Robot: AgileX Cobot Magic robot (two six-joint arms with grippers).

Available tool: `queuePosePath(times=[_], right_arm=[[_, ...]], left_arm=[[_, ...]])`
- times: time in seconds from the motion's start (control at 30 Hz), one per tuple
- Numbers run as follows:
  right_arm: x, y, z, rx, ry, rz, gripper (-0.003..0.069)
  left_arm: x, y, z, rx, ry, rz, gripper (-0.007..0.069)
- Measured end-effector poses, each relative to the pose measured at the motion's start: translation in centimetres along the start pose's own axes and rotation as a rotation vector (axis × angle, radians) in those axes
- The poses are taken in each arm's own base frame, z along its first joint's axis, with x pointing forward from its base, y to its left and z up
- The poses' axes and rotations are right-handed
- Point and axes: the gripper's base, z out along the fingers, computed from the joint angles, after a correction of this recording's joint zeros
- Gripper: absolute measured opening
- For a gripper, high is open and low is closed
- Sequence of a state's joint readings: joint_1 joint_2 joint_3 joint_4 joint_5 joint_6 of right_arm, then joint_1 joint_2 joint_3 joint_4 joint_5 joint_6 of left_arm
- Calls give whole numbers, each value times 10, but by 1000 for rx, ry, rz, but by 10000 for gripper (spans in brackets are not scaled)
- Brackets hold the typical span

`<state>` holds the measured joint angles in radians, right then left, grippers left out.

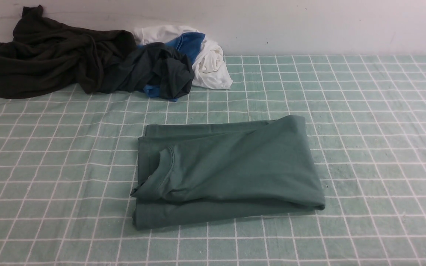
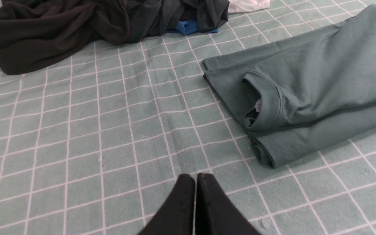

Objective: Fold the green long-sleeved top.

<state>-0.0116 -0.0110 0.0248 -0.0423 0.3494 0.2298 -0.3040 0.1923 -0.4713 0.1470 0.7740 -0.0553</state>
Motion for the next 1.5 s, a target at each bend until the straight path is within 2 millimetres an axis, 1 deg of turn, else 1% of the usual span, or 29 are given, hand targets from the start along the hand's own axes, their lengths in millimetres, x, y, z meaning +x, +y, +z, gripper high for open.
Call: queuePosePath(times=[1.0, 1.17, 1.27, 1.33, 1.4, 1.43, 1.47, 1.5], right_arm=[[0, 0, 0, 1, 4, 2, -14], [0, 0, 0, 1, 4, 2, -14], [0, 0, 0, 1, 4, 2, -14], [0, 0, 0, 1, 4, 2, -14], [0, 0, 0, 1, 4, 2, -14], [0, 0, 0, 1, 4, 2, -14], [0, 0, 0, 1, 4, 2, -14], [0, 0, 0, 1, 4, 2, -14]], left_arm=[[0, 0, 0, 0, 0, 0, -3], [3, -1, 3, 0, 6, -1, -3], [10, -1, 15, -38, -66, -32, -3], [18, -1, 23, -82, -146, -72, -3], [31, 0, 30, -142, -224, -101, -3], [32, 0, 31, -141, -231, -98, -3], [48, 2, 37, -204, -259, -116, -3], [47, 2, 36, -211, -270, -116, -3]])
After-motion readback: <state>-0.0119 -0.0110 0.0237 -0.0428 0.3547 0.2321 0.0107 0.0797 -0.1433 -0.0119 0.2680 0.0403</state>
